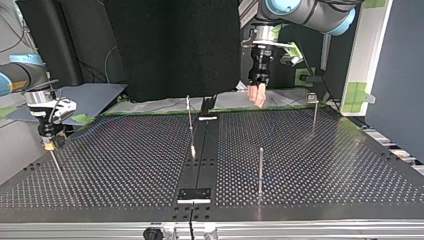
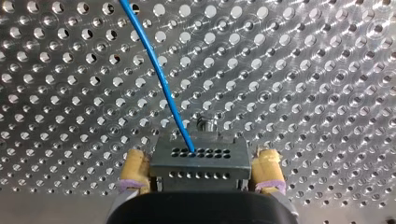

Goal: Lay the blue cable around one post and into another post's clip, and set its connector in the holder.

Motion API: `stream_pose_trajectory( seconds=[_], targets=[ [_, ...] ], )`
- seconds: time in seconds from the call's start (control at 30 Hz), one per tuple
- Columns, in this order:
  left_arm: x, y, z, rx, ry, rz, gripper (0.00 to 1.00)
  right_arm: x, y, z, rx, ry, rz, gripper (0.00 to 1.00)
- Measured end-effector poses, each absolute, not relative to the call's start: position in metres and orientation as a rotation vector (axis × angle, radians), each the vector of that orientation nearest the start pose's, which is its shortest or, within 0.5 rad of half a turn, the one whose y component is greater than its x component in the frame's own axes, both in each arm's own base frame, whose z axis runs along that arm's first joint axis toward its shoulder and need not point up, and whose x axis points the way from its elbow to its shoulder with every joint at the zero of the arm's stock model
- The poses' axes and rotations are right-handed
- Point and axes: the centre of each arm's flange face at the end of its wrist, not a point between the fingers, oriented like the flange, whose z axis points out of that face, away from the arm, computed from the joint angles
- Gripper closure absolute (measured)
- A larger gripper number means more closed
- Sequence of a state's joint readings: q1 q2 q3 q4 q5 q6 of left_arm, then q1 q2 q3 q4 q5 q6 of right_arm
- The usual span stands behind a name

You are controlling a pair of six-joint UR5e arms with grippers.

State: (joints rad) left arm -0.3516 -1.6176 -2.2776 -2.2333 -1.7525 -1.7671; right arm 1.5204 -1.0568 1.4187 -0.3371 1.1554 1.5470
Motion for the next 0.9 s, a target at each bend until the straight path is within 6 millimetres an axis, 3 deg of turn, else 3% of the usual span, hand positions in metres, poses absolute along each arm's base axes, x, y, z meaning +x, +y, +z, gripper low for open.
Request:
stream_pose_trajectory(
  seconds=[0.9],
  targets=[
    [0.3528,-0.2522,0.2346,-0.041,1.428,-0.324,0.0,0.1456,-0.6702,0.2917,1.526,-0.988,1.471,0.01]
  ],
)
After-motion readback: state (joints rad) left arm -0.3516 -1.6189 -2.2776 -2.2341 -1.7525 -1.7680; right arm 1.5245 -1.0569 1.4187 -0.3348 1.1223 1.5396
